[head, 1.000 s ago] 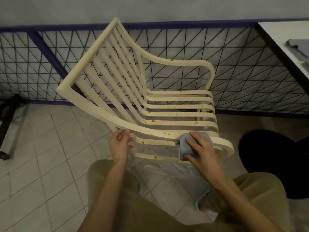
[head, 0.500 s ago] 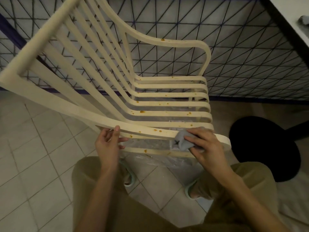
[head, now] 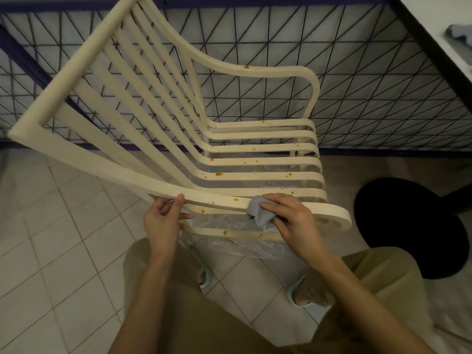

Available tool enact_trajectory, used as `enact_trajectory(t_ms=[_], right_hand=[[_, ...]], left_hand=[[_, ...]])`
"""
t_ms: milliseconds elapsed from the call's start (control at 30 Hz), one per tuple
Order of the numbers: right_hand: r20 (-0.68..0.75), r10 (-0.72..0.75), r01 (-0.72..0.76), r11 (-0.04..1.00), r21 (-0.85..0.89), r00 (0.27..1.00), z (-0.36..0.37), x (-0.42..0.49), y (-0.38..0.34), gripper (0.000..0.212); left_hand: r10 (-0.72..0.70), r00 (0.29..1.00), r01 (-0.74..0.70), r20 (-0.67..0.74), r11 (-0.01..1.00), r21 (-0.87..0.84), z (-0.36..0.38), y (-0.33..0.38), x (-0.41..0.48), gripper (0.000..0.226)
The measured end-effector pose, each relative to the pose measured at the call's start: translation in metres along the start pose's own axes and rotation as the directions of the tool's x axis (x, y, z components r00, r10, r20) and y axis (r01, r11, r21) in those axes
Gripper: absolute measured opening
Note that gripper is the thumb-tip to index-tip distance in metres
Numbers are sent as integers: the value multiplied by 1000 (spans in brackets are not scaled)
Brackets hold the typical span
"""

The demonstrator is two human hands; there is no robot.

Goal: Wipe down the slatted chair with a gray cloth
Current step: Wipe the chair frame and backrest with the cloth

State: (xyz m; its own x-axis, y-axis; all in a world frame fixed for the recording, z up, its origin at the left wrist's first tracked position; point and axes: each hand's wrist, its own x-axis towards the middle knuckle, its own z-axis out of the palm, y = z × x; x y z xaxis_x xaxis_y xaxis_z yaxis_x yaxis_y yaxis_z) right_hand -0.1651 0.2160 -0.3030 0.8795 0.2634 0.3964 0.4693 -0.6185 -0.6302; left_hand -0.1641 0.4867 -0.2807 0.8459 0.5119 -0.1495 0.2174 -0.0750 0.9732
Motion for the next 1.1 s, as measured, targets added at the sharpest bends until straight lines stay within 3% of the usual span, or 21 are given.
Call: enact_trajectory(t_ms=[200,600,800,900,1100], right_hand=[[58,72,-64,989,-130,996,9,10,-6,31],[132,-8,19,996,-83,991,8,17,-15,30],[81,67,-60,994,-87,994,-11,8,-11,28],[76,108,-101,991,-92,991,0,15,-18,26],[142,43,-28,994,-107,989,12,16,-17,33]], left_hand=[[-3,1000,3,-3,1000,0,1,0,3,26],[-31,1000,31,4,999,-24,-1,2,3,19],[-23,1000,24,2,999,-43,-1,1,2,15],[-32,999,32,1,999,-37,-1,0,3,20],[-44,999,44,7,999,-3,-2,0,4,28]])
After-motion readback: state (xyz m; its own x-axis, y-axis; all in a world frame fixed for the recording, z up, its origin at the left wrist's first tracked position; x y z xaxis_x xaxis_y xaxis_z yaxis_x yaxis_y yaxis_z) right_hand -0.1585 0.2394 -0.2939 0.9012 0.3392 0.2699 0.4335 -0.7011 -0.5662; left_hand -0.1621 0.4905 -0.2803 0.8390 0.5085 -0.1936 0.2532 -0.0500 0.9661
